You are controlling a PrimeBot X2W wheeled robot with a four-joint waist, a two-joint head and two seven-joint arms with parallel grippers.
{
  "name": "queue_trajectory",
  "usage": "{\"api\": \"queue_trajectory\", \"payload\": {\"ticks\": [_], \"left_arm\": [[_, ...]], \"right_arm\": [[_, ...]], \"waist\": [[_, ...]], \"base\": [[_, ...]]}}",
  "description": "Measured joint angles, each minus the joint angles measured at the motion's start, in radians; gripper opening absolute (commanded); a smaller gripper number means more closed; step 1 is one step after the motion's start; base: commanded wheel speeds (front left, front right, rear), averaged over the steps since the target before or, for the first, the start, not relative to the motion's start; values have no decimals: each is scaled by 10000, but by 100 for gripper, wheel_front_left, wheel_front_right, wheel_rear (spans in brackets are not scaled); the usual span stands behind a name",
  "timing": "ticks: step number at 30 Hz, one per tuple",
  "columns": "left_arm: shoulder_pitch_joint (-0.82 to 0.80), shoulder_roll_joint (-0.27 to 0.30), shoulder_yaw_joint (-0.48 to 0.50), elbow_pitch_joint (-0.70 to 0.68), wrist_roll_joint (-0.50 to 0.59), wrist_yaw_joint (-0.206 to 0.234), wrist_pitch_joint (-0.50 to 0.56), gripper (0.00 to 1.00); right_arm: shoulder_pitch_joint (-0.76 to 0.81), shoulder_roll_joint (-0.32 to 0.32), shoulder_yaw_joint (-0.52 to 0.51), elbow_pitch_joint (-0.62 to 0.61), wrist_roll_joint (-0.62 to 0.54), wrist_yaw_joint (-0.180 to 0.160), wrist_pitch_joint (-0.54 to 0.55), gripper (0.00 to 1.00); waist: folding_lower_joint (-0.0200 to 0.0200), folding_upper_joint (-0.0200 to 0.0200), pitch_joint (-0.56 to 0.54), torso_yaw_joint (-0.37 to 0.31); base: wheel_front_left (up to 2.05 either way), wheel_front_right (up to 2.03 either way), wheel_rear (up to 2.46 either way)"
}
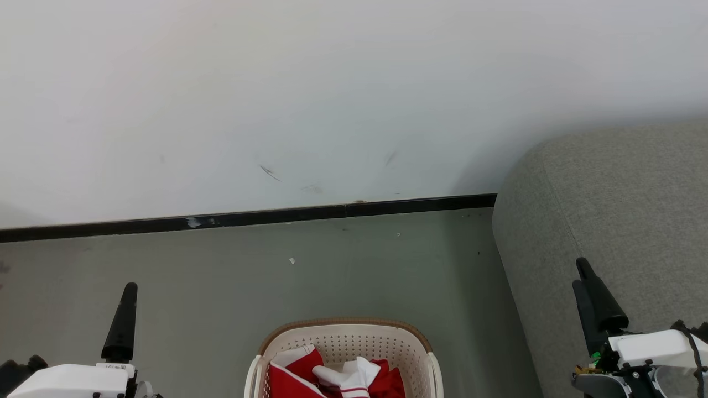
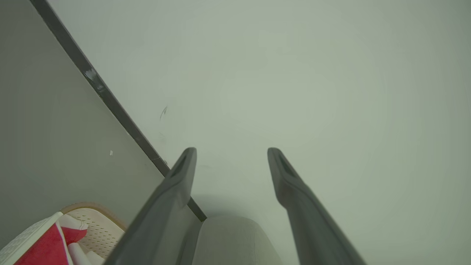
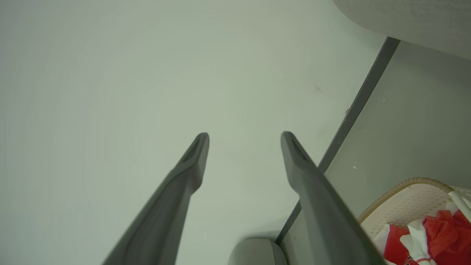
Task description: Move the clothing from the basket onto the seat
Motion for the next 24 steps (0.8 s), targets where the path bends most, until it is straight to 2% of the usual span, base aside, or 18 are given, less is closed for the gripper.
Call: {"api": "queue_trajectory", "payload": {"ticks": [8,12,24], "left_arm": [[2,571,-487,-240,1448,-88,-602,100],[3,746,-637,-259,1988,-115,-830,100],[9,1319,-1129,-184,4119,-159,-1373,100]], "right_arm": [[-205,-520,453,-238,-1964,2,-263,100],[-206,-556,558,-314,-2568,2,-337,100],[-397,-700,581,-395,-5436,6,-656,100]], "waist": [[-12,0,19,-12],[-24,0,33,-20],[-71,0,88,-65]], "base": [[0,0,0],[0,0,0],[0,0,0]]}}
